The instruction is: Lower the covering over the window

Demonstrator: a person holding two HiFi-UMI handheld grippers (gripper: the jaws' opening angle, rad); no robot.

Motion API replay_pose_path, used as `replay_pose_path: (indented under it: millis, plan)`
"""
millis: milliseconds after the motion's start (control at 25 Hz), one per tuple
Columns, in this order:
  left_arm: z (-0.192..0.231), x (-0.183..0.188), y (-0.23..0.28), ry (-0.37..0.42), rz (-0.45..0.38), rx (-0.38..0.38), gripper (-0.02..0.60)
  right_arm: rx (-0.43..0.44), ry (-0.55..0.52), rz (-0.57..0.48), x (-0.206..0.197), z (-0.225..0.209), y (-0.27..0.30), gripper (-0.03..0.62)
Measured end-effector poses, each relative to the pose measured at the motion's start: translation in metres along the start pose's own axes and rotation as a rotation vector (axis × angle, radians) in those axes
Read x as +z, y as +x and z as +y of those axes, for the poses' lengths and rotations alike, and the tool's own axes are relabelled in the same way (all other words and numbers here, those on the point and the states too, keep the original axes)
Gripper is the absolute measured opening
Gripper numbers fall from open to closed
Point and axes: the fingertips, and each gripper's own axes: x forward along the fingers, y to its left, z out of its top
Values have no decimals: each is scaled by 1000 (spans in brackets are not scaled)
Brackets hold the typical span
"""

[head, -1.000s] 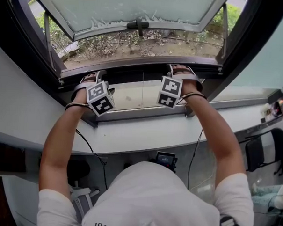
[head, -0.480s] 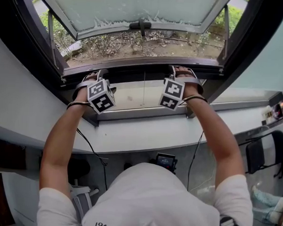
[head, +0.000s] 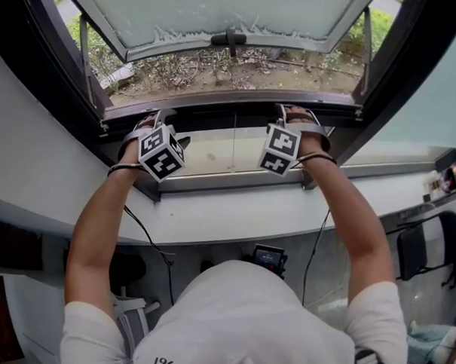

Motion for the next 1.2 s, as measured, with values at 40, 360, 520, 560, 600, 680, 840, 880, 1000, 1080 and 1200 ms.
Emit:
replay_pose_path:
  millis: [40, 360, 520, 560, 600, 680, 840, 880, 1000, 1080, 1200]
  plan:
    - [1, 2, -3, -14, -12, 2, 290, 3, 8, -1, 0, 0, -1, 133]
    - [2, 11, -16, -96, -84, 7, 241, 17, 42, -6, 0, -4, -10, 133]
    - [6, 17, -24, -174, -134, 20, 209, 3, 73, -27, 4, -10, -20, 132]
    - [8, 19, -26, -205, -154, 28, 192, 0, 81, -32, 4, -11, -22, 133]
    - [10, 22, -29, -243, -177, 35, 172, 0, 90, -36, 3, -11, -24, 132]
    - [12, 27, -34, -323, -224, 40, 138, 3, 110, -42, 3, -10, -27, 132]
    - [9, 34, -43, -394, -273, 45, 114, 0, 152, -55, 2, -10, -33, 132]
    - [8, 35, -44, -402, -281, 46, 114, -5, 165, -61, 2, -12, -35, 132]
    - [9, 39, -49, -430, -304, 53, 112, -24, 209, -86, 3, -19, -41, 132]
    - [13, 39, -54, -446, -311, 72, 112, -32, 237, -103, 5, -24, -47, 130]
    - [19, 40, -61, -485, -325, 101, 101, -50, 287, -130, 8, -32, -57, 119]
